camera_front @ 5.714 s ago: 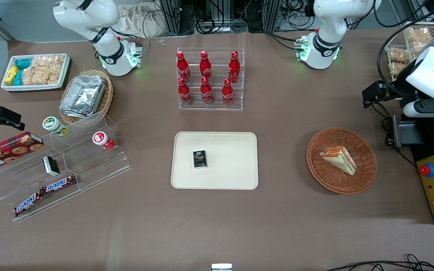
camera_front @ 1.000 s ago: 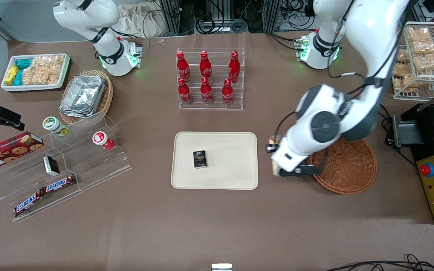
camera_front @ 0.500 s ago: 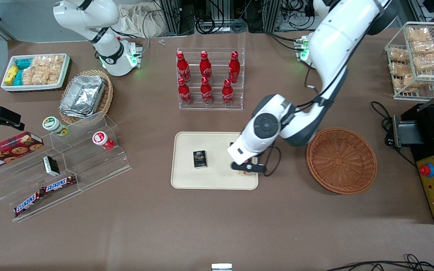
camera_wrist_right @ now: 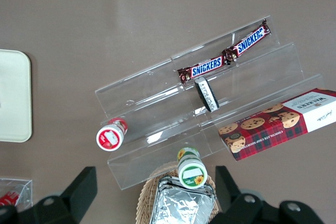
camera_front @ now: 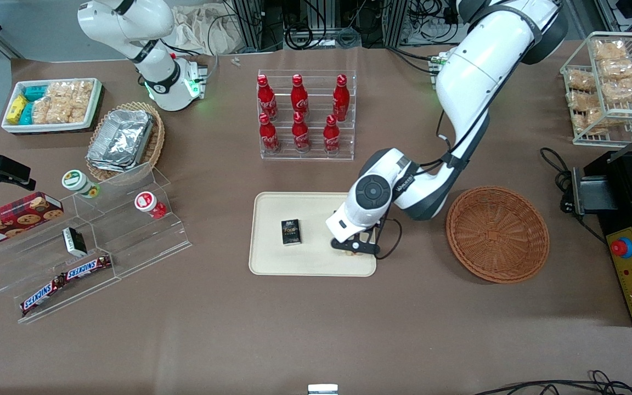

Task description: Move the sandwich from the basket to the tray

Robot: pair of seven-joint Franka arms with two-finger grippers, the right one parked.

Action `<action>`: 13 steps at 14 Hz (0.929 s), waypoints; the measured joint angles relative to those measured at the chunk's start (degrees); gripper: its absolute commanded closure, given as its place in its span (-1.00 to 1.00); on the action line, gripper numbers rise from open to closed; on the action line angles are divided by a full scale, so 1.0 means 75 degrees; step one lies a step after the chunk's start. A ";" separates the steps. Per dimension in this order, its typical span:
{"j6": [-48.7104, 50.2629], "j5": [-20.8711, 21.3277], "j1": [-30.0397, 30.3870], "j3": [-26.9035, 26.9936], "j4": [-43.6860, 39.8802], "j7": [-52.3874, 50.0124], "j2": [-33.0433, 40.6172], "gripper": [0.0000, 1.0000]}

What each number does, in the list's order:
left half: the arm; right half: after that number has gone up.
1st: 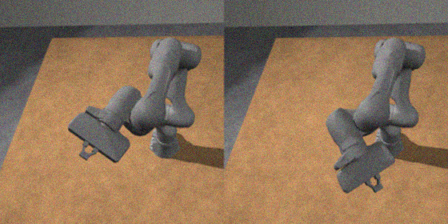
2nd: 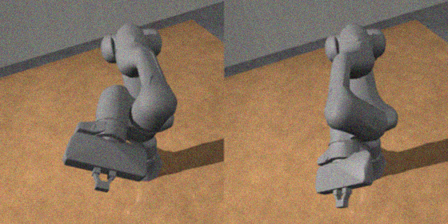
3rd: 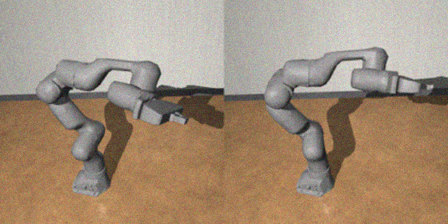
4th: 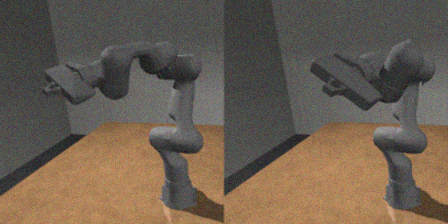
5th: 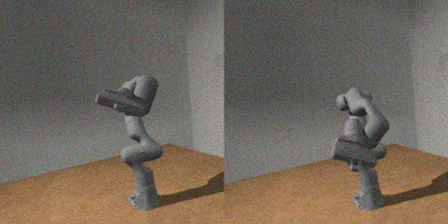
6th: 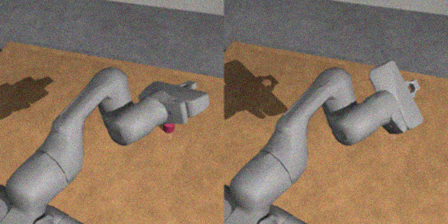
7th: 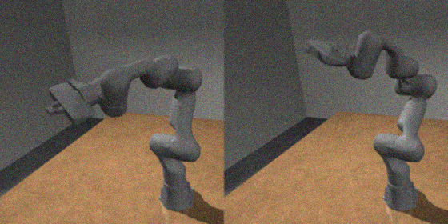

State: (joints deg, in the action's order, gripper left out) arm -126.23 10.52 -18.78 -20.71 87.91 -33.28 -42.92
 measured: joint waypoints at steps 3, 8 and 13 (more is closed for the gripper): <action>0.0021 0.0000 0.0004 0.0081 0.0002 -0.0116 -0.0069 -1.00; -0.0003 0.0002 0.0026 0.0083 -0.0163 -0.0170 -0.0070 -1.00; 0.1181 -0.0006 0.1003 0.0077 -0.0542 0.0094 0.1531 -1.00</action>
State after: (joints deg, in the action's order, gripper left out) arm -117.37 10.47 -11.26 -20.13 83.85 -32.58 -31.43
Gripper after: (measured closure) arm 0.000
